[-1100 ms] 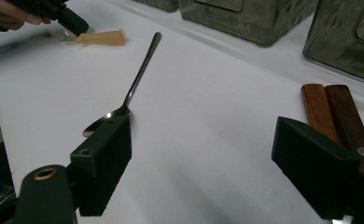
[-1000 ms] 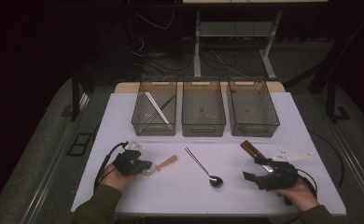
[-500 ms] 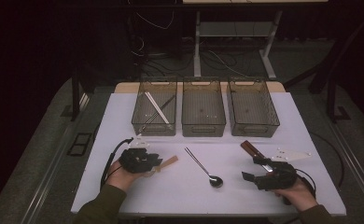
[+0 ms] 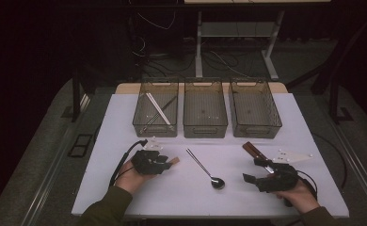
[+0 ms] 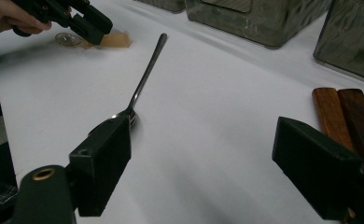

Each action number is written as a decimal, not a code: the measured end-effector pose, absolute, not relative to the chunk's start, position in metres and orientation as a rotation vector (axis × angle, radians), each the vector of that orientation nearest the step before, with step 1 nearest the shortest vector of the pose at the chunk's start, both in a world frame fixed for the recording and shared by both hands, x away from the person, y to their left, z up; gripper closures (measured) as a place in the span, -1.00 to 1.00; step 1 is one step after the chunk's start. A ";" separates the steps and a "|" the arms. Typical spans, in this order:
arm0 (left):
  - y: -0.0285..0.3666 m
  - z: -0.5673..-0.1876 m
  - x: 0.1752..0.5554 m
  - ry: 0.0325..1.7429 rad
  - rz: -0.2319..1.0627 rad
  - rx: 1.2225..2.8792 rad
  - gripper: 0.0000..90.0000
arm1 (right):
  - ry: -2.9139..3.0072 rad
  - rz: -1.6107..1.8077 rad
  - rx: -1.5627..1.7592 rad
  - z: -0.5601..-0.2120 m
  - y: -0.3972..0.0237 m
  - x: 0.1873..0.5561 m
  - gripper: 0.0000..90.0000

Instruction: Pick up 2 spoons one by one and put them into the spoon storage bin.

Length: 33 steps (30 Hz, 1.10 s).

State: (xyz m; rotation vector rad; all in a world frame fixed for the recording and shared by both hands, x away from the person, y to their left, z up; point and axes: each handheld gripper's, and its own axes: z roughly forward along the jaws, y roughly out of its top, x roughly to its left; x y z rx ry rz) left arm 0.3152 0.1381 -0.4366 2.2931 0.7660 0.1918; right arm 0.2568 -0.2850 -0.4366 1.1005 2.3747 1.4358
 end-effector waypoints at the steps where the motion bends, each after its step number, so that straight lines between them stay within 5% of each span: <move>1: 0.137 -0.437 0.315 0.771 0.189 2.292 0.45 | 2.376 1.435 1.100 -0.437 -0.285 0.257 -0.56; 33: 0.132 -0.444 0.322 0.723 0.165 2.291 0.64 | 2.377 1.433 1.098 -0.437 -0.284 0.257 -0.56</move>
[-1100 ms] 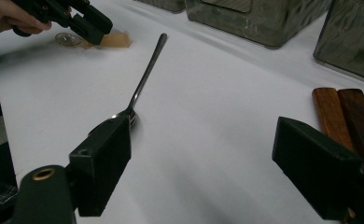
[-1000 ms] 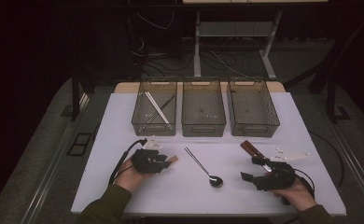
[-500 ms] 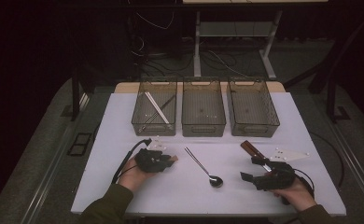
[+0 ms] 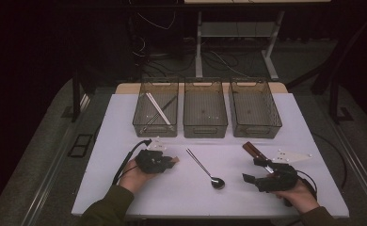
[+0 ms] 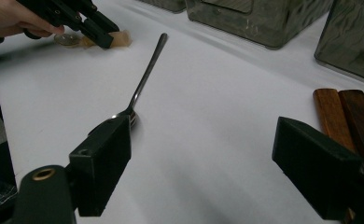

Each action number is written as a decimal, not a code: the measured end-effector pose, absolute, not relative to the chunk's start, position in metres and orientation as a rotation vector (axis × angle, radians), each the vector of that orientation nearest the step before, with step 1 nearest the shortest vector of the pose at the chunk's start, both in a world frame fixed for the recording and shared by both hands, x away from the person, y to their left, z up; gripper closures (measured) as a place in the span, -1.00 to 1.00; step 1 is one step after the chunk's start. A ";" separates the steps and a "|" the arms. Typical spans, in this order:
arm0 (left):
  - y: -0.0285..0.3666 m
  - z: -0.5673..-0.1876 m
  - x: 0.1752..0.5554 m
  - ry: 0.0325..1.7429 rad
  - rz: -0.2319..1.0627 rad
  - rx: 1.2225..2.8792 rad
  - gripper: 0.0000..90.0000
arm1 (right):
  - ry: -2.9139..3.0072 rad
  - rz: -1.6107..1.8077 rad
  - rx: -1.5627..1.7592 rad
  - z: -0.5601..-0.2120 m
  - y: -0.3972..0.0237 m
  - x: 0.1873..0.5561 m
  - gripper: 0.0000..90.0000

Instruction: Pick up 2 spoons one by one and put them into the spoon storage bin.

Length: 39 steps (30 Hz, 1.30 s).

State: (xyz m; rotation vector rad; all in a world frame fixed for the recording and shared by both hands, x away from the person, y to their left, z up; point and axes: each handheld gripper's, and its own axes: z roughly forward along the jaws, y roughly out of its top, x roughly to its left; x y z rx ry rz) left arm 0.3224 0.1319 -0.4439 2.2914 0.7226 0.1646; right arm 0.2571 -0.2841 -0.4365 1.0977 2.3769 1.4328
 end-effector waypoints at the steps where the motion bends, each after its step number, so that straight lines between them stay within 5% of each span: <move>1: 0.132 -0.443 0.323 0.729 0.161 2.287 0.64 | 2.377 1.433 1.098 -0.436 -0.284 0.257 -0.56; 39: 0.107 -0.390 0.355 0.700 0.126 2.164 0.64 | 2.346 1.385 1.020 -0.440 -0.291 0.258 -0.69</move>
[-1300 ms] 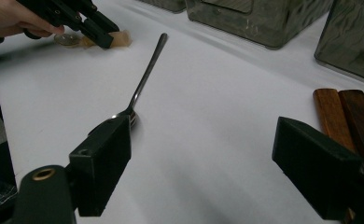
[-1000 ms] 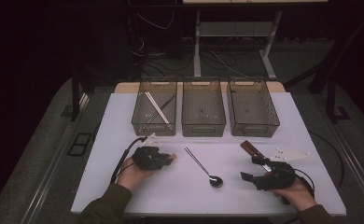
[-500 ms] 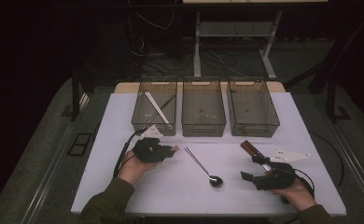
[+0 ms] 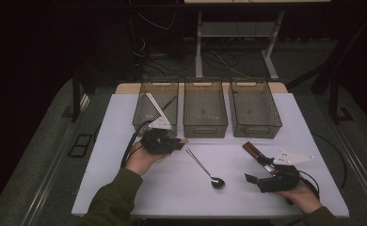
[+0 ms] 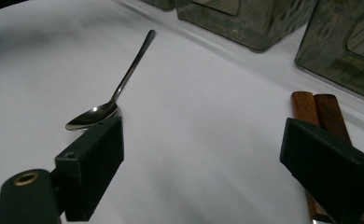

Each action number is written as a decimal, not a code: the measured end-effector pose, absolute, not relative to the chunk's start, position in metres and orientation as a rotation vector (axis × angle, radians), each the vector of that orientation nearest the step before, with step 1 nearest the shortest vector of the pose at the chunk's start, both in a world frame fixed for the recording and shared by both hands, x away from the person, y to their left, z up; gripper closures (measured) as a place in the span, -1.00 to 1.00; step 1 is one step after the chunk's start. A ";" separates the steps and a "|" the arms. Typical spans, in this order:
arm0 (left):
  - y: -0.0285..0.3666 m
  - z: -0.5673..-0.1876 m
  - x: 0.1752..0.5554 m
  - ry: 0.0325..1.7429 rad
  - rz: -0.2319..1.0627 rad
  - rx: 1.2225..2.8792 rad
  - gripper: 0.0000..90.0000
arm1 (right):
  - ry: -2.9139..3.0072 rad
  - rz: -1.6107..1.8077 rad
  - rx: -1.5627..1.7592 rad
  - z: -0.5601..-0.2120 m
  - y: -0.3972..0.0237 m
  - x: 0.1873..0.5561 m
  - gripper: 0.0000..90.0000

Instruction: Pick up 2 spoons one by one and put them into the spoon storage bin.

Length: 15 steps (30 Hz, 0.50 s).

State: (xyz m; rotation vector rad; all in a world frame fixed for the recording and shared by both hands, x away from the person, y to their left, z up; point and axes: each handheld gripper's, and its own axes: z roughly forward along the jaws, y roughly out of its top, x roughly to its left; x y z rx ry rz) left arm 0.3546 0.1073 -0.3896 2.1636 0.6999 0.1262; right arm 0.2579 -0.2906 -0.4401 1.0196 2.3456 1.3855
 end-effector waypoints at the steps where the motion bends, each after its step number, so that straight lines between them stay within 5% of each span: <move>1: 0.105 -0.388 0.356 0.703 0.126 2.160 0.64 | 2.349 1.384 1.015 -0.440 -0.292 0.258 -0.69; 15: 0.077 -0.370 0.380 0.662 0.126 2.148 0.64 | 2.357 1.417 1.010 -0.440 -0.290 0.257 -0.69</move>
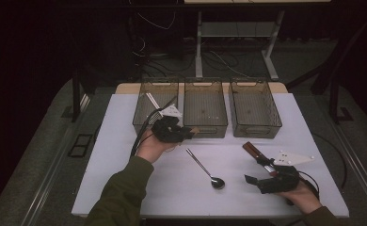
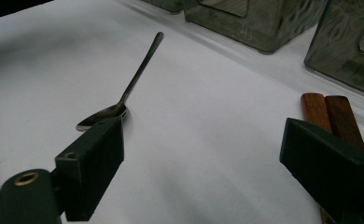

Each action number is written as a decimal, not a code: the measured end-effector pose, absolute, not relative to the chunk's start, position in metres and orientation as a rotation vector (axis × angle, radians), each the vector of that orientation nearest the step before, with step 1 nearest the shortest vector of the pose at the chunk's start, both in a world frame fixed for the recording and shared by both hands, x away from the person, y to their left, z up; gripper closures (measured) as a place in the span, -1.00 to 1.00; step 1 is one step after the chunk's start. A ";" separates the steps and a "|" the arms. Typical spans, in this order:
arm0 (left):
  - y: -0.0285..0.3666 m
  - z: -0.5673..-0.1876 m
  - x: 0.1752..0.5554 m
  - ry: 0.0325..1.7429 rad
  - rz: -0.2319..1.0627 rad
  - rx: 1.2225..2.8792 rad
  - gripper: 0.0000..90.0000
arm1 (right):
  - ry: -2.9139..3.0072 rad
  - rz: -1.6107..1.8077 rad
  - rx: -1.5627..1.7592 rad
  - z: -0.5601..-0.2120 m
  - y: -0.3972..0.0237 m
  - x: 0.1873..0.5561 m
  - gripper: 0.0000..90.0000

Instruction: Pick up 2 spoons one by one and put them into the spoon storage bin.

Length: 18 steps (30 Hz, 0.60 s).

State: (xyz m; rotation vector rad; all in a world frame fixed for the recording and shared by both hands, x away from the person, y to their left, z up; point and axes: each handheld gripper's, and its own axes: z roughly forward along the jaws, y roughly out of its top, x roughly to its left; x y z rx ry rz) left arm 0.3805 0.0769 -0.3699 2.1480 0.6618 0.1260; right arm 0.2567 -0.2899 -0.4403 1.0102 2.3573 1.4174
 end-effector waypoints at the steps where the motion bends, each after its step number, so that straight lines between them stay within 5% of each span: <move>1: 0.075 -0.368 0.383 0.651 0.134 2.152 0.64 | 2.358 1.416 1.014 -0.440 -0.290 0.257 -0.69; 18: 0.039 -0.350 0.427 0.650 0.165 2.164 0.64 | 2.350 1.407 1.033 -0.440 -0.292 0.257 -0.69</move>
